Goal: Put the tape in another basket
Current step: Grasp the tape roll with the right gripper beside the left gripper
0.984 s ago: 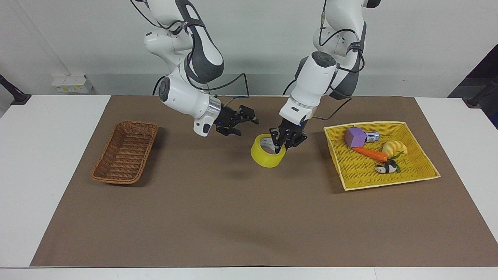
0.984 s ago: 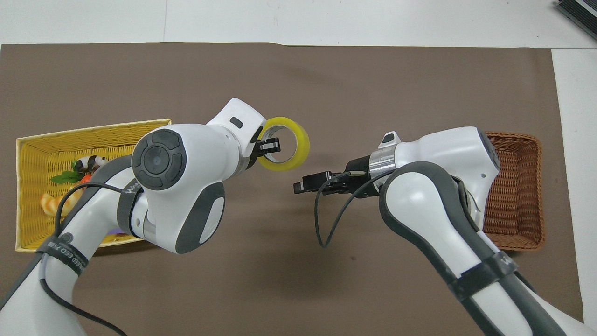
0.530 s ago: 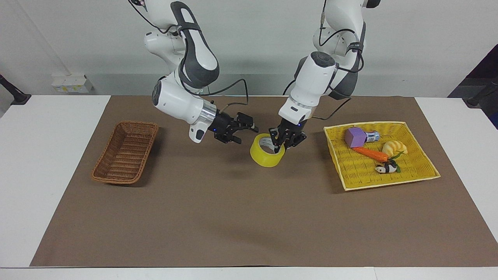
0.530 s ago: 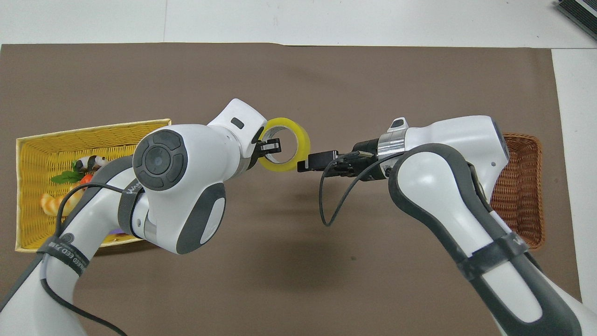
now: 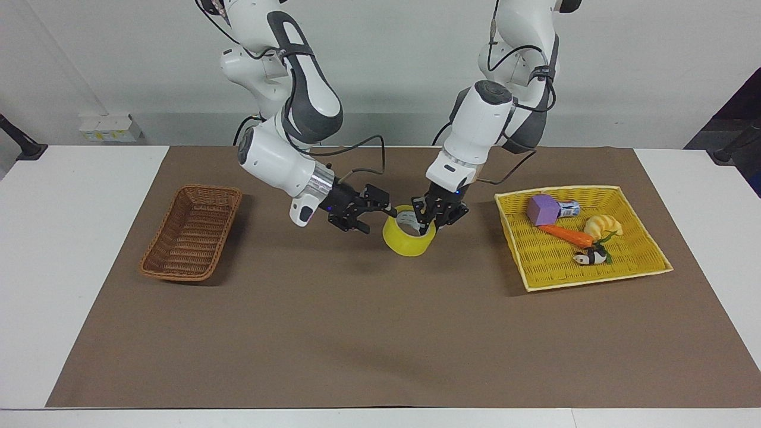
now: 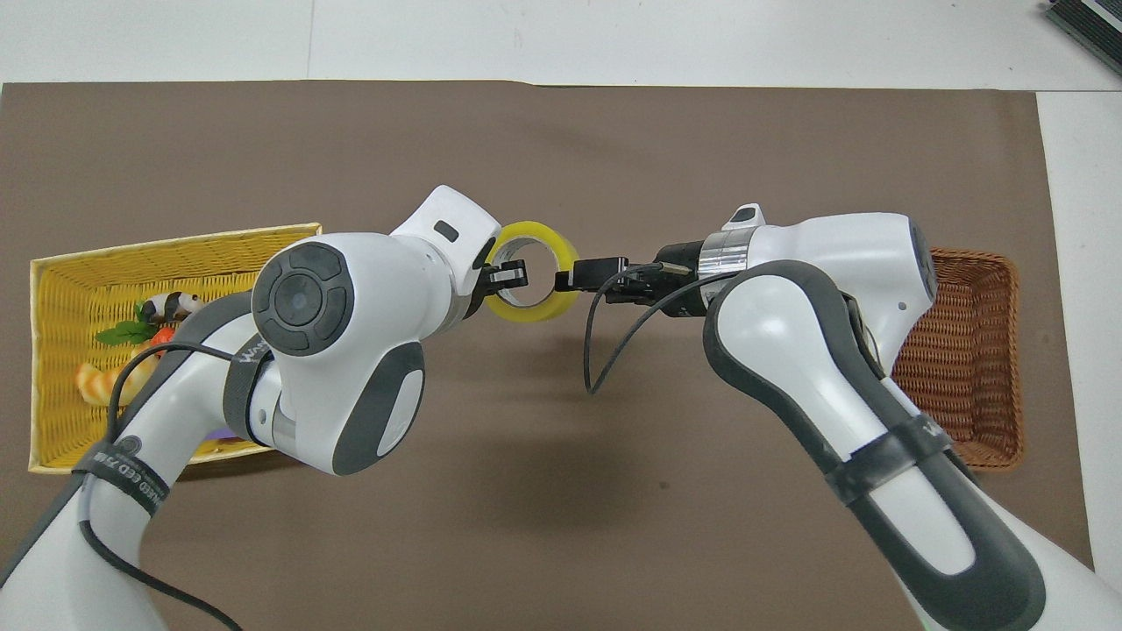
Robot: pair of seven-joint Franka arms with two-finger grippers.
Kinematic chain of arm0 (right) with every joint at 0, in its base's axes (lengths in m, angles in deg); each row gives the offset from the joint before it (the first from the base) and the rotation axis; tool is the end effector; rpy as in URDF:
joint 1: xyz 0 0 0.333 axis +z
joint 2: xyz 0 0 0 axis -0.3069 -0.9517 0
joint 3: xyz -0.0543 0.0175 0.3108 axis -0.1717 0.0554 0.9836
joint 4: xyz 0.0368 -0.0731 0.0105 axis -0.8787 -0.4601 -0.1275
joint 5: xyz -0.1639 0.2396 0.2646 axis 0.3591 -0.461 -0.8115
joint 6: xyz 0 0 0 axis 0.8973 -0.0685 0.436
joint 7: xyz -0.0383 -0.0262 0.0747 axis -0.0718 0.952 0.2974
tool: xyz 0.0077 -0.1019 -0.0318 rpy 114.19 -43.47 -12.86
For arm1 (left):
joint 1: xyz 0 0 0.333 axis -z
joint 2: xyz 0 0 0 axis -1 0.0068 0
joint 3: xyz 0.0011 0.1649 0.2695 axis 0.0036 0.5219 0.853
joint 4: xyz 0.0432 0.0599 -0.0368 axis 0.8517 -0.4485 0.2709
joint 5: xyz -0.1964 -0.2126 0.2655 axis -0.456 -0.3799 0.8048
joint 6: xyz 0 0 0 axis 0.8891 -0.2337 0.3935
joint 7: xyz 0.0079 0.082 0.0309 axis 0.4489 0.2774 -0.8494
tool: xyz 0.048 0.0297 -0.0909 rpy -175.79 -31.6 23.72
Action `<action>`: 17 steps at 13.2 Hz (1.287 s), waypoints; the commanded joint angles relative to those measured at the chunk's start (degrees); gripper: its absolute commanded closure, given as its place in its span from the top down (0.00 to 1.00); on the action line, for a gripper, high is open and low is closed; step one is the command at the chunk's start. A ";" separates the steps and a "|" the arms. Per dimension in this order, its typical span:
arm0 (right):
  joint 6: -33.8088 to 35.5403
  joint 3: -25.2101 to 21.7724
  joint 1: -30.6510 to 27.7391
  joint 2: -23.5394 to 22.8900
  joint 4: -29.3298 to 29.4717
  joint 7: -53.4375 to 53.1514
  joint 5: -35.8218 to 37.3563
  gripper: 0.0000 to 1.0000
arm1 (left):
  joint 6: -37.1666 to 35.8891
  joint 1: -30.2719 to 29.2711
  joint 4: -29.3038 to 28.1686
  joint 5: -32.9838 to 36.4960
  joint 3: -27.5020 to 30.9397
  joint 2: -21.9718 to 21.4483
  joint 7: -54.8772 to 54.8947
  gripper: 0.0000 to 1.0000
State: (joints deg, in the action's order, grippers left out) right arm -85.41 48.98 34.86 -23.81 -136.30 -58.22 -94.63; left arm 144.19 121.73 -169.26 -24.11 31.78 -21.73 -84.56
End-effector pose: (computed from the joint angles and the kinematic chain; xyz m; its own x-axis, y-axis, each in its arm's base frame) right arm 0.5833 0.2436 0.4053 0.9962 -0.0785 0.0388 -0.0235 -0.6665 -0.7451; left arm 0.5368 -0.3320 0.4512 0.9722 0.0997 0.2119 0.0349 -0.9564 0.2899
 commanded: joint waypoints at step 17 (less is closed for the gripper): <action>-10.13 0.12 6.03 -3.46 2.51 -1.61 -2.64 0.00 | -0.30 1.10 0.18 -0.98 0.98 -0.86 -0.18 0.46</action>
State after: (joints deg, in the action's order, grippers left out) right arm -95.49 48.94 40.26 -27.48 -134.11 -58.41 -97.02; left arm 143.96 121.87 -169.16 -24.15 31.90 -22.08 -84.55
